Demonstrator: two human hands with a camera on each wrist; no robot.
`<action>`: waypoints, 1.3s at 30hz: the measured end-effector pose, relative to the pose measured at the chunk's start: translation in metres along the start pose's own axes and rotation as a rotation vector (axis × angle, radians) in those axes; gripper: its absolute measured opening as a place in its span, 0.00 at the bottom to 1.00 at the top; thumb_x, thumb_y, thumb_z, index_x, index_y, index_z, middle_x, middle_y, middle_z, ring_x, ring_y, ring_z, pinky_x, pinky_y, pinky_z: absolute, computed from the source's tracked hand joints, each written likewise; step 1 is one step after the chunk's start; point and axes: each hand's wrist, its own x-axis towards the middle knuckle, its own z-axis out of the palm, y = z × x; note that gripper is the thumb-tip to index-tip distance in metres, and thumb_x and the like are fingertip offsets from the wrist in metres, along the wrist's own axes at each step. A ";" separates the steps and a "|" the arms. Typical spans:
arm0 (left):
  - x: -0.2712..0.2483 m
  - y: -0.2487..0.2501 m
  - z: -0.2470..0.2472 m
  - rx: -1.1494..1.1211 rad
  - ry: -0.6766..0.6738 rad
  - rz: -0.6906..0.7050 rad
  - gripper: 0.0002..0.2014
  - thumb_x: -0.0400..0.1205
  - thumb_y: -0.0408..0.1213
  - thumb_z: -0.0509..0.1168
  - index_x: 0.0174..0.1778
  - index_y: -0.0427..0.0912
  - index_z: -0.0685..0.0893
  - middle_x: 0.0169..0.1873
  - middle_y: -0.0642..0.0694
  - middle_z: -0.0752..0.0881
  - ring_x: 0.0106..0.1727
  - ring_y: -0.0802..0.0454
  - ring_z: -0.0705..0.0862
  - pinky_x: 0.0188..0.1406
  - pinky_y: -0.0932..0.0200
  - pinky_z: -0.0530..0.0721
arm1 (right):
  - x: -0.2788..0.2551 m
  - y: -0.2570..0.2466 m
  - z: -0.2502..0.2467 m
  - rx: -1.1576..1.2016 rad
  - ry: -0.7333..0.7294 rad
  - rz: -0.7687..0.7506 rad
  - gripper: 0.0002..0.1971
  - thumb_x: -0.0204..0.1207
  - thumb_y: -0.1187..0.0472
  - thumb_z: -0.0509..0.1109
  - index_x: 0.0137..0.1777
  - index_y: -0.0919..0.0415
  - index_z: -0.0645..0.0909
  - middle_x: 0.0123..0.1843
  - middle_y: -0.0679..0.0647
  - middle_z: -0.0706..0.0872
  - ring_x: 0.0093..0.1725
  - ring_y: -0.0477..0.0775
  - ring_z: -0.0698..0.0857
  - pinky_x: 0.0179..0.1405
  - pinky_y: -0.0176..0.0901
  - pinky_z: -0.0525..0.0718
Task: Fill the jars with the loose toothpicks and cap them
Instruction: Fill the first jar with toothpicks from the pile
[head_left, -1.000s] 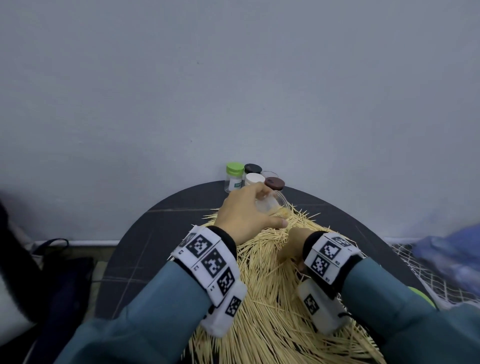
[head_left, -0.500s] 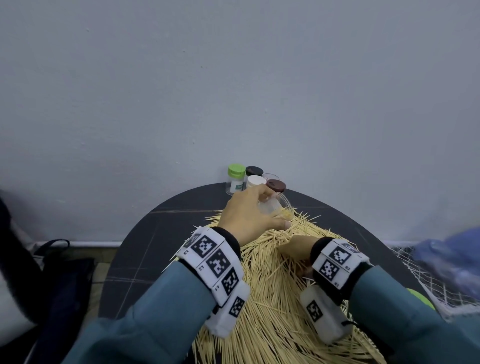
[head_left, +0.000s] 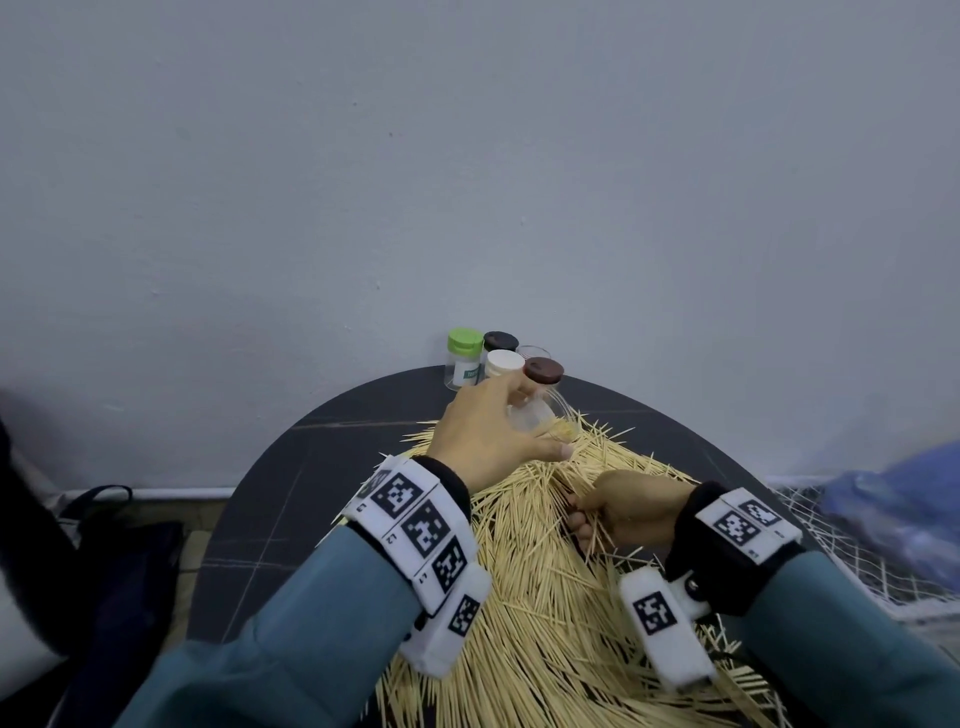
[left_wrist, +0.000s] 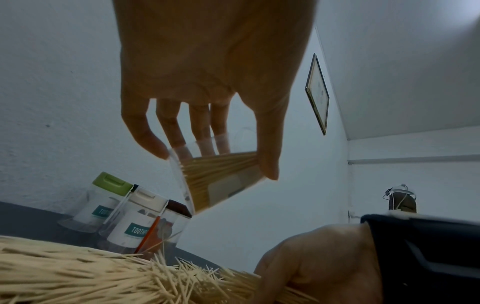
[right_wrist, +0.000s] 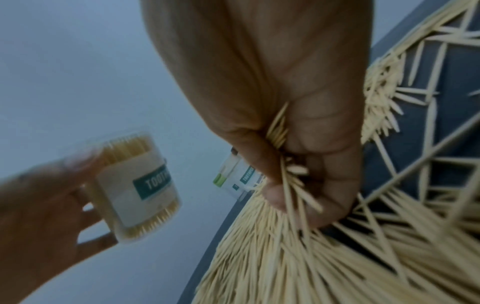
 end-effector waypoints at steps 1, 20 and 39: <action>0.000 0.000 0.000 -0.001 0.001 -0.001 0.31 0.64 0.51 0.81 0.62 0.50 0.81 0.55 0.55 0.82 0.55 0.56 0.79 0.54 0.59 0.77 | -0.001 0.002 -0.002 0.034 -0.016 -0.008 0.10 0.83 0.74 0.48 0.44 0.64 0.67 0.29 0.55 0.73 0.27 0.49 0.72 0.28 0.39 0.77; -0.002 0.002 0.004 0.033 -0.044 -0.003 0.31 0.65 0.49 0.80 0.64 0.49 0.81 0.55 0.55 0.82 0.54 0.58 0.77 0.50 0.62 0.74 | -0.009 0.006 -0.010 -0.049 -0.099 -0.133 0.16 0.86 0.69 0.47 0.39 0.64 0.71 0.28 0.52 0.69 0.25 0.44 0.68 0.25 0.32 0.69; -0.004 -0.002 0.018 0.048 -0.239 -0.068 0.30 0.65 0.49 0.79 0.64 0.51 0.80 0.55 0.55 0.82 0.47 0.62 0.80 0.32 0.72 0.76 | -0.037 -0.019 -0.017 0.547 -0.060 -0.778 0.13 0.85 0.71 0.45 0.43 0.61 0.67 0.26 0.50 0.70 0.22 0.43 0.69 0.22 0.31 0.71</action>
